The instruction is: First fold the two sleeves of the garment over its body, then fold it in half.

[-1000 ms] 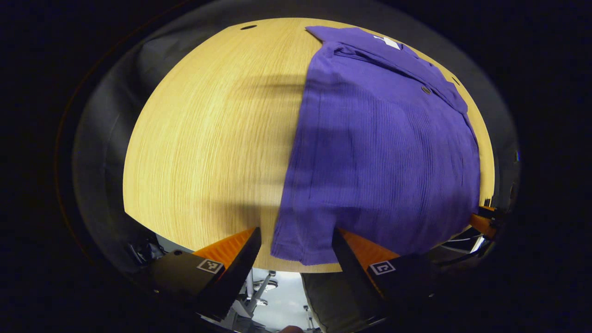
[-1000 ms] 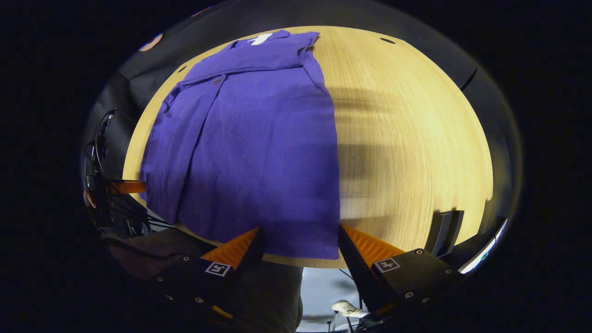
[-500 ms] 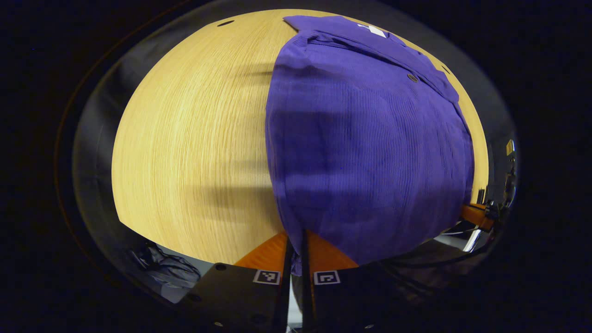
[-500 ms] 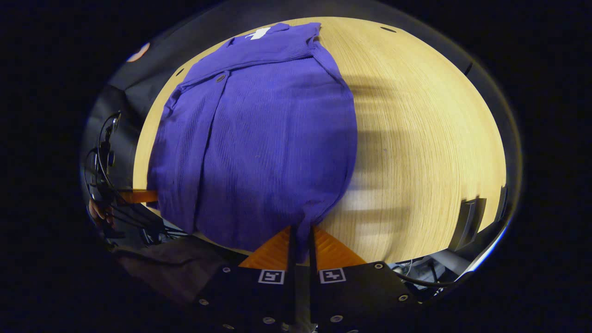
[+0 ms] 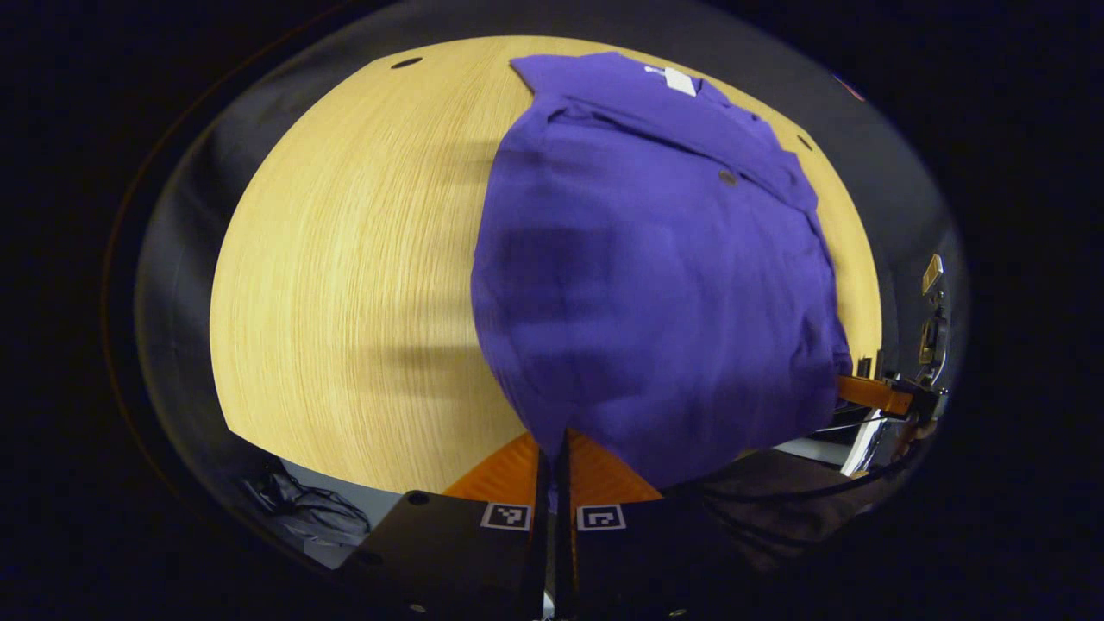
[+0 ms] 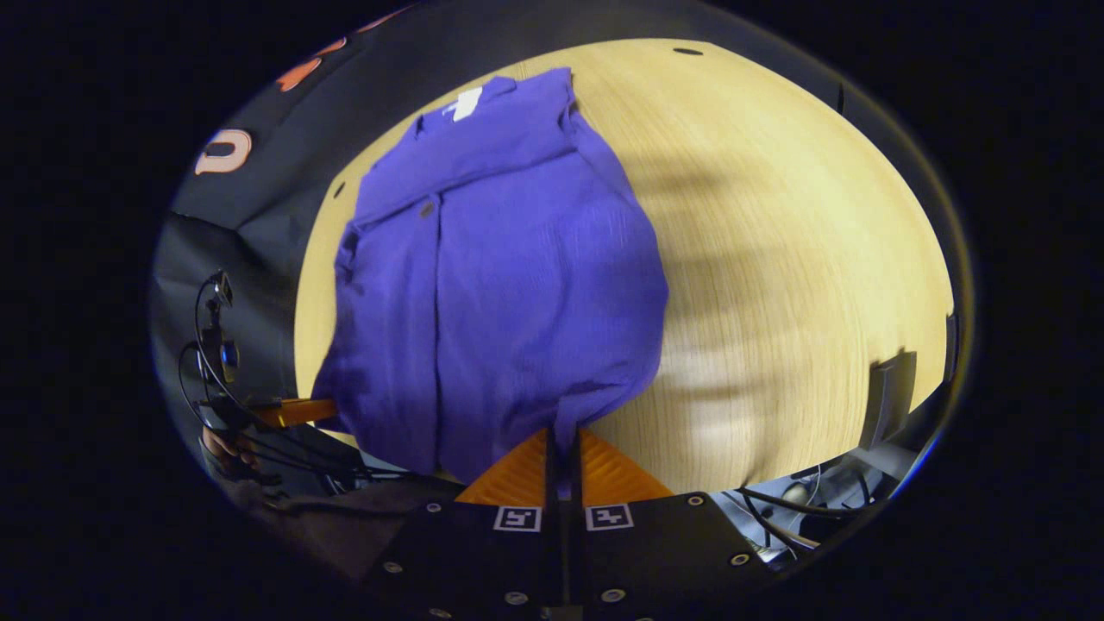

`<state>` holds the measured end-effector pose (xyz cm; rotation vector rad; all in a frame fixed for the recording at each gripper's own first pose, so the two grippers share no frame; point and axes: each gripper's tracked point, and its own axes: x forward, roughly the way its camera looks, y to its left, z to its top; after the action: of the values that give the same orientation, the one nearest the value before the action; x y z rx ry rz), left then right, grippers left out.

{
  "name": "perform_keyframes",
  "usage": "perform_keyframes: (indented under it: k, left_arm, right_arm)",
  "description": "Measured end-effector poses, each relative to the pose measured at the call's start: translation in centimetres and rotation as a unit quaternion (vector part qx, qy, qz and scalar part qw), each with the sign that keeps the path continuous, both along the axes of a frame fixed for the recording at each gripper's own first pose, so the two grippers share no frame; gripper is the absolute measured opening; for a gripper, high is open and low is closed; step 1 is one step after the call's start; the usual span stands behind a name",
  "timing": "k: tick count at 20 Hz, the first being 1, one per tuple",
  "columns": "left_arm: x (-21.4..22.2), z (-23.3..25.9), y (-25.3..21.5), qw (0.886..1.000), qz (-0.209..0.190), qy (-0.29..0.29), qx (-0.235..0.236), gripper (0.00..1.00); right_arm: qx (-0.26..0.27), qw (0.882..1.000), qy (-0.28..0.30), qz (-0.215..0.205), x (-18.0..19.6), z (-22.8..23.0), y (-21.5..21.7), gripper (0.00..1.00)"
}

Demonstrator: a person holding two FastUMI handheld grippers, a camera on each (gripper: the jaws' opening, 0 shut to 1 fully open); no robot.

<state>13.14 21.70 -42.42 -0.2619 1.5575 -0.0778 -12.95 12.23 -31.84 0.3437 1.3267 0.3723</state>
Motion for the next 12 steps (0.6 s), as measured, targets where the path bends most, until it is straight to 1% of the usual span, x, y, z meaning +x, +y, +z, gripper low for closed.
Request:
perform_keyframes:
  k: [4,7,8,10,12]
  left_arm:
    - [3.7,3.2,-0.3,0.998,-0.024,-0.051,-0.002,0.05]
    - [6.2,4.1,-0.4,0.996,-0.039,-0.075,0.002,0.05]
    - [7.0,4.2,-0.6,0.996,-0.038,-0.08,0.001,0.05]
    - [8.4,5.2,-1.0,0.995,-0.038,-0.093,-0.009,0.05]
    - [10.0,5.9,-0.9,0.993,-0.044,-0.108,-0.009,0.05]
  right_arm:
    - [0.009,0.999,-0.051,0.002,3.8,3.8,0.3,0.04]
    - [0.005,0.997,-0.077,0.02,5.3,5.1,0.9,0.04]
    - [0.002,0.996,-0.083,0.022,5.6,5.3,0.9,0.04]
    - [0.011,0.996,-0.091,0.02,6.5,6.2,1.4,0.04]
    - [0.004,0.994,-0.113,0.011,8.4,7.3,1.0,0.04]
